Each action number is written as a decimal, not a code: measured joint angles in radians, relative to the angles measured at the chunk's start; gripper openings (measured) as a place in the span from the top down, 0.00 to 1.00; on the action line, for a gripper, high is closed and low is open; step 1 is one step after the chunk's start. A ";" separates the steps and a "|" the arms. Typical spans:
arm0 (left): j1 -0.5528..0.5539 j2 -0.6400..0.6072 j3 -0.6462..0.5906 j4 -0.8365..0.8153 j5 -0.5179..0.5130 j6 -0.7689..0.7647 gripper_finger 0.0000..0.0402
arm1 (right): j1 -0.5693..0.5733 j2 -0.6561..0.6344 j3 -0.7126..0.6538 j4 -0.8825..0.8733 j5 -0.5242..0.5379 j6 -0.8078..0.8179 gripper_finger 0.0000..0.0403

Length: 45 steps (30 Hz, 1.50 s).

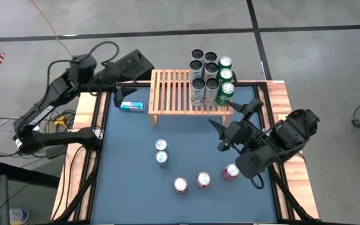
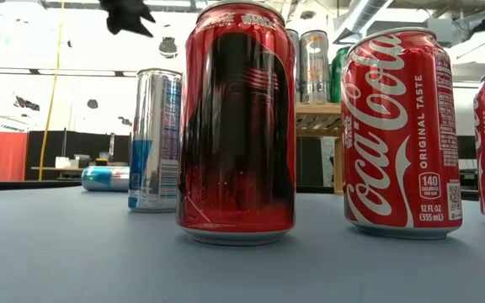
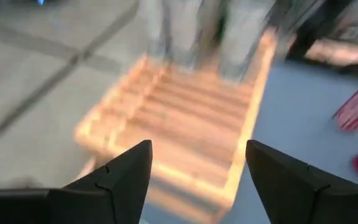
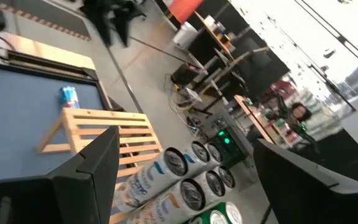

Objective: Place canned beverage on shelf
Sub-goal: Put the top left blue soda can on the shelf

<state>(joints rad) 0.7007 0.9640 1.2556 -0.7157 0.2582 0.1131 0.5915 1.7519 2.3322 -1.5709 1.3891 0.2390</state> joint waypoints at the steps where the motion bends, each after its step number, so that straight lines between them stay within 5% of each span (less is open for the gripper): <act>1: 0.000 0.011 0.000 -0.038 -0.019 0.003 0.38 | -0.008 -0.002 -0.001 0.000 0.000 0.000 0.22; 9: 0.047 0.239 -0.002 -0.226 -0.141 0.205 0.29 | -0.065 -0.024 -0.001 0.000 -0.104 -0.003 0.22; 14: 0.157 0.431 -0.002 -0.275 0.010 0.291 0.22 | -0.071 -0.030 -0.001 0.000 -0.142 -0.019 0.22; 20: 0.260 0.563 -0.002 -0.301 0.012 0.421 0.21 | -0.071 -0.033 -0.001 0.000 -0.153 -0.063 0.22; 25: 0.292 0.602 -0.001 -0.266 0.059 0.477 0.21 | -0.077 -0.033 -0.001 0.000 -0.154 -0.091 0.22; 38: 0.301 0.578 -0.220 -0.082 -0.013 0.605 0.21 | -0.088 -0.058 -0.001 0.000 -0.164 -0.127 0.22; 45: 0.298 0.577 -0.233 -0.023 -0.049 0.661 0.21 | -0.113 -0.059 -0.001 0.000 -0.165 -0.143 0.22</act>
<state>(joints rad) 0.9985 1.5406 1.0225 -0.7383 0.2090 0.7741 0.4787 1.6932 2.3314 -1.5711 1.2237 0.0956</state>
